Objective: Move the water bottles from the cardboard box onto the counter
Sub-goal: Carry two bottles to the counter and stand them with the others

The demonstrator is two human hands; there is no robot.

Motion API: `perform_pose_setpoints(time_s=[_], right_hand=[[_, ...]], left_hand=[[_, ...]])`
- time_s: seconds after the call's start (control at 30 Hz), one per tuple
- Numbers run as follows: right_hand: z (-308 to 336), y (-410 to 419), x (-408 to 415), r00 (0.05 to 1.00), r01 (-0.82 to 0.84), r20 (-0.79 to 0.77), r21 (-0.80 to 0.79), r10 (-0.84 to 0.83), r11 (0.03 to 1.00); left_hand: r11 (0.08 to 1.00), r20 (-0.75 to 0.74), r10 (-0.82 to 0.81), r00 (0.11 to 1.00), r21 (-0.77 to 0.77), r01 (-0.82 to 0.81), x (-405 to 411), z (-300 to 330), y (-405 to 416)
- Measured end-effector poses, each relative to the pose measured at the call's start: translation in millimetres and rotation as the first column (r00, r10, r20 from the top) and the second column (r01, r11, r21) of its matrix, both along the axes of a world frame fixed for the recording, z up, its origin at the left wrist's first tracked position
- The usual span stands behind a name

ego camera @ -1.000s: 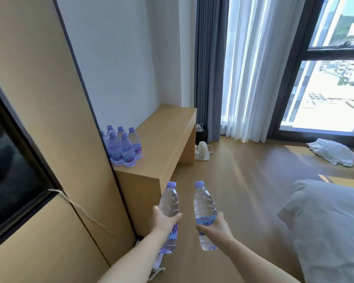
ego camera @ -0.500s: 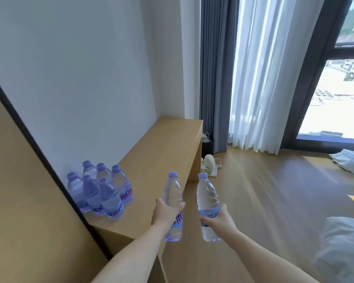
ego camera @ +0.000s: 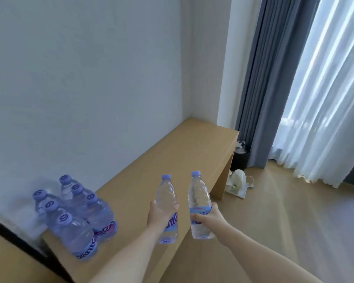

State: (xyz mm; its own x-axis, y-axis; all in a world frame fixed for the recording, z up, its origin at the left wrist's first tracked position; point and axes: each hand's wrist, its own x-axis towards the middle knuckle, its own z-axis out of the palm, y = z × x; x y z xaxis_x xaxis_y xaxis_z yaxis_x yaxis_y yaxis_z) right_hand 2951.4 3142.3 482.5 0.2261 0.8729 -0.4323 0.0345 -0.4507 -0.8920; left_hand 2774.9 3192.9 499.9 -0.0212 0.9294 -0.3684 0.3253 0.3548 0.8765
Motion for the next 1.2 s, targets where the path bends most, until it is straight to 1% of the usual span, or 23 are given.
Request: perform_pose_setpoints(time_s=[0.07,0.13,0.27,0.33,0.37,0.4,0.47,0.5,0.57,0.63,0.7,0.8,0.87,0.93,0.97,1.07,1.13,1.17,1.2], right_hand=[[3.4,35.7,12.2,0.995,-0.100,-0.021,-0.007,0.100,0.995],[2.8,67.9,16.6,0.981,-0.196,-0.008,-0.028,0.196,0.980],[-6.8,114.2,1.5,0.944,-0.316,0.091,-0.032,0.317,0.948],[-12.9,141.4,-6.6,0.905,-0.408,0.131,-0.011,0.405,0.913],[-16.9,155.1,-11.9,0.883,-0.452,0.140,0.001,0.448,0.892],[-19.5,168.3,-17.5,0.868,-0.481,0.140,0.003,0.476,0.877],[-23.2,190.3,-26.6,0.861,-0.497,0.128,0.004,0.492,0.868],[-22.9,199.4,-30.9,0.860,-0.497,0.130,-0.005,0.494,0.868],[-19.3,219.7,-40.6,0.854,-0.510,0.104,-0.033,0.510,0.860],[-17.6,239.5,-53.1,0.817,-0.575,0.041,-0.014,0.575,0.818],[-18.0,253.7,-66.1,0.777,-0.628,0.050,-0.003,0.628,0.778],[-22.5,270.0,-84.6,0.785,-0.617,0.082,0.017,0.614,0.787],[-24.8,281.0,-98.4,0.745,-0.659,0.153,0.022,0.649,0.752],[-28.5,288.9,-112.8,0.705,-0.700,0.189,0.025,0.684,0.714],[-30.8,291.7,-119.2,0.699,-0.706,0.202,0.041,0.686,0.707],[-32.2,302.9,-134.1,0.691,-0.705,0.290,0.067,0.662,0.706],[-30.5,312.7,-139.0,0.622,-0.753,0.392,0.061,0.678,0.655],[-29.9,317.4,-140.1,0.584,-0.783,0.424,0.067,0.692,0.619],[-29.7,321.5,-140.9,0.565,-0.802,0.421,0.080,0.709,0.592]], left_hand=[[0.999,0.049,0.045,0.998,0.005,-0.046,6.0,1.7,20.9],[0.998,0.072,0.063,0.995,0.009,-0.063,5.6,3.4,37.6],[0.991,0.007,0.128,0.992,0.029,-0.128,-4.7,0.3,66.1],[0.982,-0.017,0.183,0.983,0.049,-0.182,-11.1,-4.6,85.1],[0.976,-0.044,0.213,0.976,0.050,-0.211,-15.3,-6.8,94.1],[0.970,-0.107,0.242,0.964,0.049,-0.238,-20.1,-8.3,103.3],[0.962,-0.267,0.273,0.924,0.064,-0.266,-31.1,-12.9,121.3],[0.956,-0.310,0.295,0.904,0.091,-0.281,-35.9,-14.3,128.7],[0.937,-0.347,0.349,0.870,0.141,-0.319,-45.5,-14.7,143.8],[0.921,-0.364,0.390,0.846,0.129,-0.369,-54.3,-16.3,154.7],[0.894,-0.321,0.447,0.835,0.138,-0.426,-62.8,-21.9,159.8],[0.824,-0.206,0.564,0.799,0.200,-0.530,-72.0,-26.2,163.0],[0.769,-0.108,0.631,0.769,0.221,-0.600,-75.1,-27.3,164.3],[0.718,0.004,0.675,0.738,0.229,-0.658,-76.9,-28.7,164.8],[0.697,0.033,0.692,0.722,0.233,-0.678,-77.9,-29.2,165.1],[0.647,0.010,0.740,0.672,0.260,-0.717,-79.8,-27.4,166.8],[0.631,-0.032,0.761,0.648,0.269,-0.728,-80.7,-24.1,170.0],[0.620,-0.050,0.773,0.632,0.274,-0.736,-81.0,-22.4,171.8],[0.603,-0.059,0.788,0.612,0.274,-0.750,-81.8,-21.4,173.7]])
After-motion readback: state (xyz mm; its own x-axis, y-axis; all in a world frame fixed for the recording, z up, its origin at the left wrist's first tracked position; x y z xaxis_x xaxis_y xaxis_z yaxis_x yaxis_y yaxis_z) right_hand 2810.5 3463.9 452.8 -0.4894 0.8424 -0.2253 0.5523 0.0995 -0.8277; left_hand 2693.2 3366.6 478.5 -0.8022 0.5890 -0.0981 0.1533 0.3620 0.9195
